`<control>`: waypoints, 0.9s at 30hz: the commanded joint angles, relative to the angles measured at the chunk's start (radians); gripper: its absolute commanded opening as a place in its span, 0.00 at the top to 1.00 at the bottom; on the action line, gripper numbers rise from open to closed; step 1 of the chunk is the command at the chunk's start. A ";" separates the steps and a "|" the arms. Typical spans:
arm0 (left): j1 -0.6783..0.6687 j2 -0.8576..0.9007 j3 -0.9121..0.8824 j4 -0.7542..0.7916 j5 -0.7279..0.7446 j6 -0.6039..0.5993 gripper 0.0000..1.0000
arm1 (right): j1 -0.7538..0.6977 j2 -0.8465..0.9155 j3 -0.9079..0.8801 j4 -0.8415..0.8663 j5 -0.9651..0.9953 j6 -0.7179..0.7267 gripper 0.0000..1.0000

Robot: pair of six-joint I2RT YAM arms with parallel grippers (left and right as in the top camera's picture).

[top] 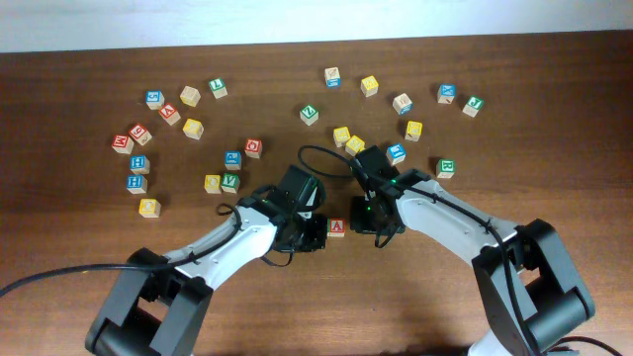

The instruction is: Spell out ICRA

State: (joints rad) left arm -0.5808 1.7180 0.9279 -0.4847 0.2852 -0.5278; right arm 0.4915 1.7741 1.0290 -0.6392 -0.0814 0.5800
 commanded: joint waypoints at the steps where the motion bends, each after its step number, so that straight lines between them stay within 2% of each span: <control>1: -0.002 0.010 0.008 0.002 0.015 -0.010 1.00 | 0.005 0.000 -0.003 0.000 0.015 0.005 0.78; 6: -0.002 0.005 0.010 -0.002 0.015 -0.009 1.00 | 0.005 0.000 -0.003 -0.011 -0.013 0.005 0.78; 10: 0.003 -0.100 0.010 -0.019 0.009 0.006 1.00 | 0.005 0.000 -0.003 -0.011 -0.023 0.005 0.78; 13: 0.093 -0.222 0.010 -0.077 -0.023 0.006 1.00 | 0.005 0.000 -0.003 -0.011 -0.045 0.005 0.78; 16: 0.249 -0.293 0.010 -0.146 -0.075 0.006 1.00 | 0.006 0.000 -0.003 -0.010 -0.045 0.005 0.79; 17: 0.319 -0.291 0.009 -0.193 -0.162 0.006 1.00 | 0.006 0.000 -0.003 -0.008 -0.046 0.006 0.79; 19: 0.360 -0.275 0.008 -0.244 -0.229 0.007 1.00 | 0.006 0.000 -0.003 -0.007 -0.049 0.020 0.79; 23: 0.323 -0.146 0.008 -0.240 -0.195 0.021 1.00 | 0.006 0.000 -0.003 0.061 -0.107 0.032 0.80; 27: 0.283 -0.027 0.008 -0.168 -0.130 0.021 1.00 | 0.006 0.000 -0.003 0.069 -0.116 0.032 0.81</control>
State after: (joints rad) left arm -0.2779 1.6306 0.9333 -0.6907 0.1055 -0.5194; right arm 0.4915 1.7741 1.0290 -0.5716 -0.1772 0.6029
